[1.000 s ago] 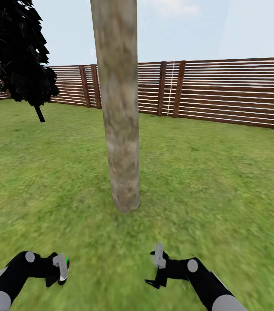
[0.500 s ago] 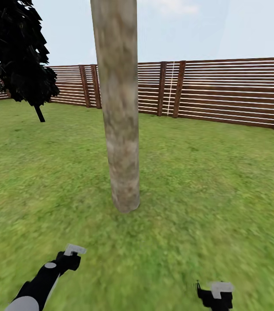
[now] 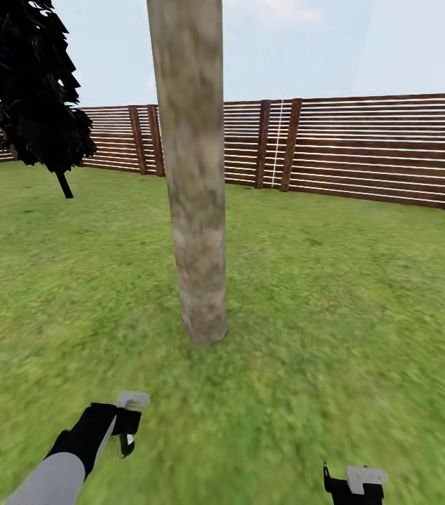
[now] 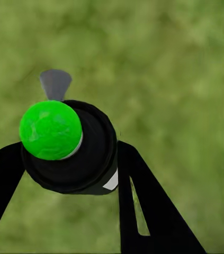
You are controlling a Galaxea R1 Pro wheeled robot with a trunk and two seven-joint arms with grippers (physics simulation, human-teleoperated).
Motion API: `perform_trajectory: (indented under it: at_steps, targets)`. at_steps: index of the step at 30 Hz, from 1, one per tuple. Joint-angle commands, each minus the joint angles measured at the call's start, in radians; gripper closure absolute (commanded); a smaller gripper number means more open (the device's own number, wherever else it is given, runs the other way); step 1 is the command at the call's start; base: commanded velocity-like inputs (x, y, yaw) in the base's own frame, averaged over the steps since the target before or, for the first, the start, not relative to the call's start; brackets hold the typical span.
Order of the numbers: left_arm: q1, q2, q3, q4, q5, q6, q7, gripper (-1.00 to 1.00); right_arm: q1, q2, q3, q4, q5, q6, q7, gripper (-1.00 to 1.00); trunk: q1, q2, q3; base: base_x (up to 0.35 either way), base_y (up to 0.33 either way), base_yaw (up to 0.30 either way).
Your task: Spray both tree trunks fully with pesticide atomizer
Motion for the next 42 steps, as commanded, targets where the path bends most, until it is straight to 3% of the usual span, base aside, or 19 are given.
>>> perform_trajectory:
  at_steps: [1,4,20,21,22,23,25,27,30,32,34,35,36,38,40,42]
  targets:
    - [-0.012,-0.01,0.0,-0.001,-0.007,0.012,0.0,1.0,0.0,0.0,0.001,0.0,0.001,0.0,0.001,-1.0,0.0,0.0,0.0,0.0,0.0,0.0]
    - [-0.021,-0.023,-0.004,-0.005,-0.008,0.02,-0.001,1.0,0.0,0.001,0.001,0.0,0.001,0.0,0.001,-1.0,0.0,0.0,0.0,0.0,0.0,0.0]
    - [-0.019,-0.032,-0.007,-0.007,-0.009,0.017,-0.002,1.0,0.0,0.002,-0.001,-0.001,-0.002,0.0,-0.003,-1.0,0.0,0.0,0.0,0.193,-0.115,-0.243]
    - [-0.023,-0.041,-0.021,-0.007,-0.01,0.018,-0.003,1.0,0.0,0.002,0.0,-0.001,-0.002,0.0,-0.003,-1.0,0.0,0.0,0.0,0.022,-0.001,-0.043]
    - [-0.055,-0.047,-0.064,-0.018,-0.008,0.03,-0.002,1.0,0.0,0.003,0.0,-0.001,-0.002,0.0,-0.003,-1.0,0.0,0.0,0.0,0.002,0.0,-0.005]
    - [-0.06,-0.041,-0.065,-0.021,-0.007,0.031,-0.002,1.0,0.0,0.003,0.0,-0.001,-0.002,0.0,-0.003,-1.0,0.0,0.0,0.0,0.001,0.0,-0.002]
    - [-0.059,0.014,-0.063,-0.06,-0.005,0.033,-0.006,1.0,0.0,0.002,-0.001,-0.001,-0.002,0.0,-0.003,-1.0,0.0,0.0,0.0,0.0,0.0,0.0]
    - [-0.053,0.024,-0.065,-0.076,-0.004,0.028,-0.015,1.0,0.0,0.003,-0.001,-0.001,-0.002,0.0,-0.003,-1.0,0.0,0.0,0.0,0.0,0.0,0.0]
    - [-0.059,-0.059,-0.07,-0.084,-0.004,0.024,-0.022,1.0,0.0,0.002,0.0,-0.001,0.0,0.0,-0.002,-1.0,0.0,0.0,0.0,0.0,0.0,0.0]
    - [-0.064,-0.075,-0.071,-0.086,-0.004,0.024,-0.024,1.0,0.0,0.002,0.0,-0.001,0.0,0.0,-0.001,-1.0,0.0,0.0,0.0,0.0,0.0,0.0]
    - [-0.066,-0.062,-0.068,-0.088,-0.004,0.025,-0.025,1.0,0.0,0.002,0.0,-0.001,0.0,0.0,-0.001,-1.0,0.0,0.0,0.0,0.0,0.0,0.0]
    - [-0.066,-0.043,-0.066,-0.095,-0.004,0.026,-0.025,1.0,0.0,0.002,0.0,-0.001,0.0,0.0,-0.001,-1.0,0.0,0.0,0.0,0.0,0.0,0.0]
    - [-0.065,-0.007,-0.065,-0.11,-0.001,0.027,-0.025,1.0,0.0,0.002,0.0,-0.001,0.0,0.0,-0.001,-1.0,0.0,0.0,0.0,0.0,0.0,0.0]
    - [-0.06,0.019,-0.065,-0.119,0.006,0.028,-0.028,1.0,0.0,0.002,0.0,-0.001,0.001,0.0,0.002,-1.0,0.0,0.0,0.0,0.0,0.0,0.0]
    - [-0.056,0.016,-0.067,-0.121,0.009,0.026,-0.027,1.0,0.0,0.002,0.0,-0.001,0.003,0.0,0.003,-1.0,0.0,0.0,0.0,0.038,0.0,0.0]
    - [-0.064,-0.007,-0.07,-0.122,0.009,0.025,-0.028,1.0,0.0,0.002,0.0,-0.001,0.002,0.0,0.0,-1.0,0.0,0.0,0.0,0.284,0.0,0.0]
